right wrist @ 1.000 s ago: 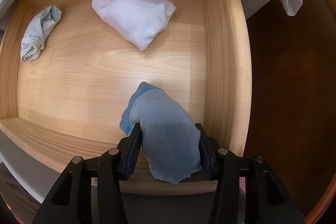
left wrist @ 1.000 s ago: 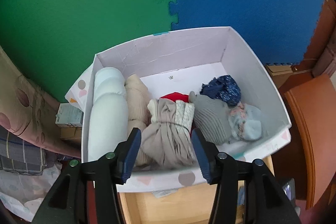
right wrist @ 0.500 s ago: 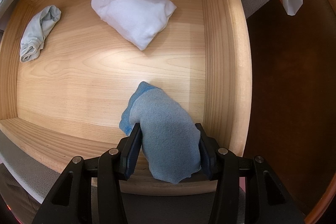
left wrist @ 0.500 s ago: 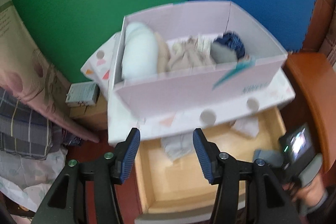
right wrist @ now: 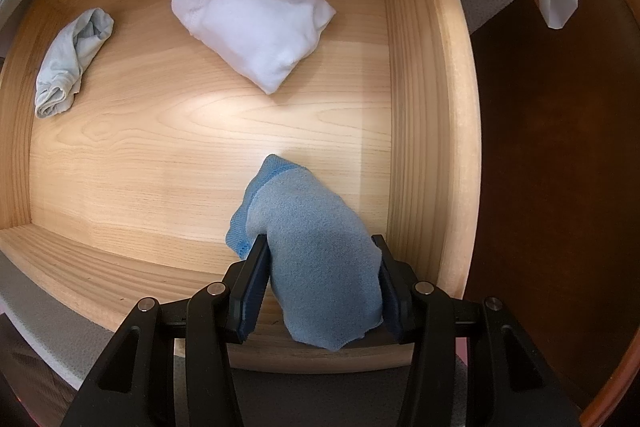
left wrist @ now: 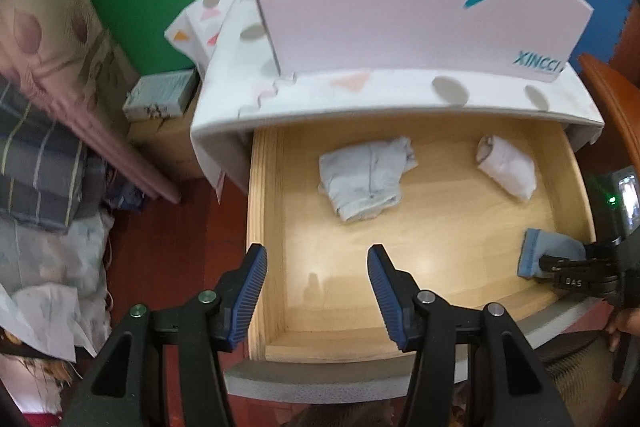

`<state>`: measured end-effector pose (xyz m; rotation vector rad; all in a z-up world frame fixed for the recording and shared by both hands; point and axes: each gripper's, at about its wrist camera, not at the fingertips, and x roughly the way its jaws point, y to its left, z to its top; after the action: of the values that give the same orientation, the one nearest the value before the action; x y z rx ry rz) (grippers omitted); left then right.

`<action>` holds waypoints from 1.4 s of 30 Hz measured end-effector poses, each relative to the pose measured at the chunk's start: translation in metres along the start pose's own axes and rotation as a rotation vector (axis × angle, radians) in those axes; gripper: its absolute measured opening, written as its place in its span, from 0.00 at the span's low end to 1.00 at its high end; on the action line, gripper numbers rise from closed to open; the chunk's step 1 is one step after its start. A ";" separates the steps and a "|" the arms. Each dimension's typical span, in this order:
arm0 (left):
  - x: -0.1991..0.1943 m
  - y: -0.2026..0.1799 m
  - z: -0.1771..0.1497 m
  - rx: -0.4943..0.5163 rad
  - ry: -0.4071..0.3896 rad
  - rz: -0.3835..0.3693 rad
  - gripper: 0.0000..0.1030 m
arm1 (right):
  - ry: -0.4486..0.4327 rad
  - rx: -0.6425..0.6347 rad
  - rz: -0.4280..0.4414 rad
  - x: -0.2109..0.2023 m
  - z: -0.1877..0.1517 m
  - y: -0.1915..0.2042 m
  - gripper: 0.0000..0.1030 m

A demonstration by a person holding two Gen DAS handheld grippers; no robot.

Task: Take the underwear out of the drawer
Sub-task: 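Lift the pale blue sock with the right tool out of the drawer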

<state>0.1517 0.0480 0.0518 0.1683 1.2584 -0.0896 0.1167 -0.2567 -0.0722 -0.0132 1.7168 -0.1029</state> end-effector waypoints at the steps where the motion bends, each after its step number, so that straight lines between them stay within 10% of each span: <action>1: 0.003 0.001 -0.002 -0.010 0.002 0.002 0.52 | 0.000 0.000 0.000 0.000 0.000 0.000 0.45; 13: 0.030 0.011 -0.018 -0.121 0.031 -0.066 0.52 | -0.018 -0.016 -0.019 -0.004 -0.002 0.007 0.42; 30: 0.019 0.002 -0.028 -0.094 -0.082 0.036 0.52 | -0.123 -0.043 -0.030 -0.035 -0.016 0.025 0.38; 42: 0.021 0.007 -0.028 -0.125 -0.071 0.033 0.52 | -0.252 -0.094 0.012 -0.116 -0.029 0.041 0.38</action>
<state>0.1333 0.0604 0.0241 0.0772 1.1860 0.0114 0.1078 -0.2061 0.0431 -0.0824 1.4685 -0.0110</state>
